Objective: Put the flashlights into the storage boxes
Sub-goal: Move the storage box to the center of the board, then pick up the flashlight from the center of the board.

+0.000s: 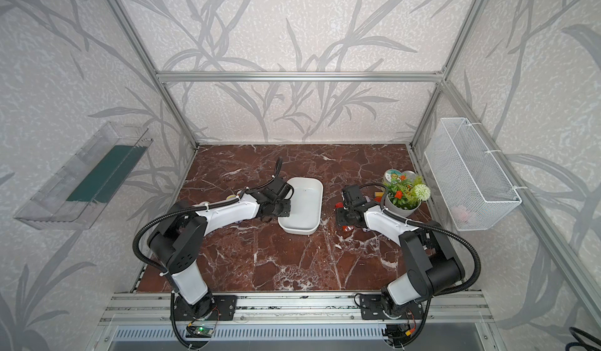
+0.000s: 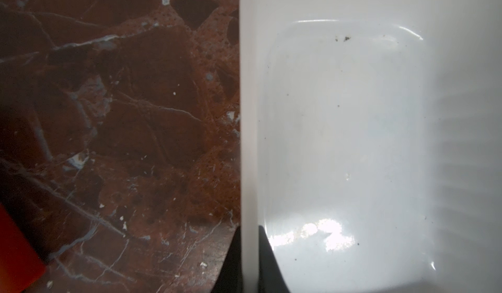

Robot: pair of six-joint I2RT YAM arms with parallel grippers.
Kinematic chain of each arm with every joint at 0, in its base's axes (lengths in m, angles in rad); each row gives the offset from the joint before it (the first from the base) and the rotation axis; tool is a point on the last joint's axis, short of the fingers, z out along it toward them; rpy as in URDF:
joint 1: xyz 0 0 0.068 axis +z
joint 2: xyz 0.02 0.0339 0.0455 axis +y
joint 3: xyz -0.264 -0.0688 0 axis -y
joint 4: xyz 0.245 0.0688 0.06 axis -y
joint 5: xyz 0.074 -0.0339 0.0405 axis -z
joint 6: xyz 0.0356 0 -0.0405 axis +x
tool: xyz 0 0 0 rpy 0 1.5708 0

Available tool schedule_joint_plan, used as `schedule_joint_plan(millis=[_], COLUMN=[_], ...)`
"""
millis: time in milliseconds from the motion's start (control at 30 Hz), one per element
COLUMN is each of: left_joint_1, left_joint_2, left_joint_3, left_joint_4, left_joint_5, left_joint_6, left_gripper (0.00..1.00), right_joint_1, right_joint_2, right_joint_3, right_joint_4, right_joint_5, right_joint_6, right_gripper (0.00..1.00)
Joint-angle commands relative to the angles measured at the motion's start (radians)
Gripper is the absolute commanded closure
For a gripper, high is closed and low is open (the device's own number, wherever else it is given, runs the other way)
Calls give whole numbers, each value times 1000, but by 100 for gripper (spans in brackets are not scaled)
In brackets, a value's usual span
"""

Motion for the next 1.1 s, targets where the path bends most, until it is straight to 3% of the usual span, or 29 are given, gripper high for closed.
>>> schedule_joint_plan(millis=[0, 133, 267, 367, 433, 467, 1067], left_joint_1=[-14, -24, -30, -36, -38, -38, -37], left_joint_2=[-39, -36, -37, -54, -70, -78, -338], left_joint_3=[-29, -39, -32, -28, -30, -29, -156], left_joint_4=[4, 16, 10, 8, 8, 5, 97], left_joint_5=[-38, -35, -45, -55, -63, -71, -208], left_joint_6=[-50, -65, -65, -64, -57, -55, 32], left_gripper=[87, 85, 68, 45, 9, 1, 1], right_joint_1=[8, 11, 12, 12, 12, 12, 17], right_joint_2=[20, 41, 61, 70, 77, 80, 100], right_joint_3=[35, 49, 64, 71, 78, 82, 154], right_joint_4=[-26, -38, -52, -58, -67, -69, -153], right_joint_5=[0, 6, 10, 14, 17, 18, 36], right_joint_6=[2, -5, -6, -7, -8, -8, -11], right_gripper=[40, 43, 51, 54, 54, 54, 62])
